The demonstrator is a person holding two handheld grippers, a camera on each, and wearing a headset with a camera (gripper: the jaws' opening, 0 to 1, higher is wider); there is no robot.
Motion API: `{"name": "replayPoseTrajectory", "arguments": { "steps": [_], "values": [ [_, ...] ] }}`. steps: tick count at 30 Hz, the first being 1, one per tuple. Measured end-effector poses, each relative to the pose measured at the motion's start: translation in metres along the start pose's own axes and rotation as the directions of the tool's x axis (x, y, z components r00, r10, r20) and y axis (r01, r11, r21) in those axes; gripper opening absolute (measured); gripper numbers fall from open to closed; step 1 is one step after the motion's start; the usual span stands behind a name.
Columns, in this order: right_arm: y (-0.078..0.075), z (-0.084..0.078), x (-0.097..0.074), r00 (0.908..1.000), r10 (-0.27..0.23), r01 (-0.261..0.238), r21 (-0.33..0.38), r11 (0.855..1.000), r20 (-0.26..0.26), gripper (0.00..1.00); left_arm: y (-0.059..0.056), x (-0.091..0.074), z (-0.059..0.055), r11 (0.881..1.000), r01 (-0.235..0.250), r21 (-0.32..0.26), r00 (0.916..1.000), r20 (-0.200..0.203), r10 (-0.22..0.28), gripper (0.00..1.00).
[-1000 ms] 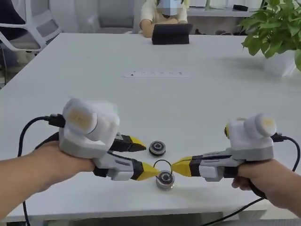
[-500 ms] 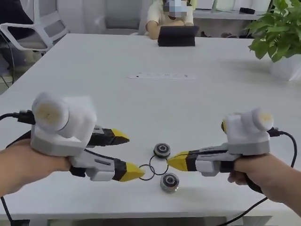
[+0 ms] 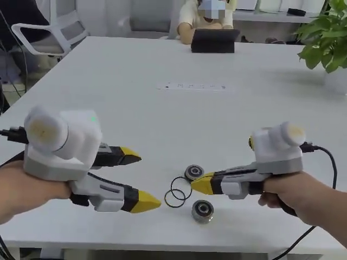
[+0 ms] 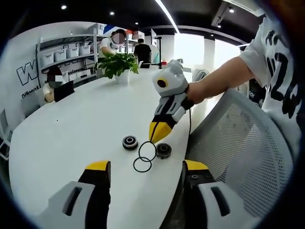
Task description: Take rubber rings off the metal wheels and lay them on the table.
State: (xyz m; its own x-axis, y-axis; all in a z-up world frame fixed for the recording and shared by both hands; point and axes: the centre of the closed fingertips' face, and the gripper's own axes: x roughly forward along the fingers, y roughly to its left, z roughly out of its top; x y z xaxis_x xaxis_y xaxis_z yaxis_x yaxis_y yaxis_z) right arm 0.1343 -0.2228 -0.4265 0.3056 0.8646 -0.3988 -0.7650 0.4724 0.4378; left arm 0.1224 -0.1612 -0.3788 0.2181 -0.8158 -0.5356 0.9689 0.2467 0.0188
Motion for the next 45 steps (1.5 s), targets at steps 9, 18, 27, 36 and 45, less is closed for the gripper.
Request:
{"name": "replayPoseTrajectory", "arguments": {
  "steps": [9, 18, 27, 36, 45],
  "values": [
    [0.0, -0.007, 0.012, 0.999, 0.002, -0.002, -0.001, 1.0, -0.046, 0.0, 0.003, -0.005, -0.002, 1.0, -0.013, -0.01, 0.9999, -0.002, 0.013, 0.6],
    [-0.003, -0.011, 0.019, 0.9964, 0.017, -0.017, -0.005, 1.0, -0.083, 0.0, 0.011, -0.014, -0.004, 0.999, -0.038, -0.022, 0.9993, 0.003, 0.038, 0.61],
    [-0.006, -0.014, 0.023, 0.9945, 0.014, -0.016, -0.019, 1.0, -0.104, 0.0, 0.011, -0.018, -0.006, 0.999, -0.048, -0.023, 0.9989, -0.004, 0.048, 0.61],
    [-0.013, -0.019, 0.025, 0.9907, -0.018, 0.012, -0.047, 0.999, -0.134, 0.0, 0.011, -0.018, -0.01, 0.999, -0.048, -0.024, 0.9988, -0.014, 0.047, 0.61],
    [-0.023, -0.02, 0.025, 0.9884, -0.071, 0.062, -0.073, 0.995, -0.134, 0.06, 0.013, -0.018, -0.011, 0.999, -0.047, -0.024, 0.9987, -0.019, 0.047, 0.61]
  ]
}}
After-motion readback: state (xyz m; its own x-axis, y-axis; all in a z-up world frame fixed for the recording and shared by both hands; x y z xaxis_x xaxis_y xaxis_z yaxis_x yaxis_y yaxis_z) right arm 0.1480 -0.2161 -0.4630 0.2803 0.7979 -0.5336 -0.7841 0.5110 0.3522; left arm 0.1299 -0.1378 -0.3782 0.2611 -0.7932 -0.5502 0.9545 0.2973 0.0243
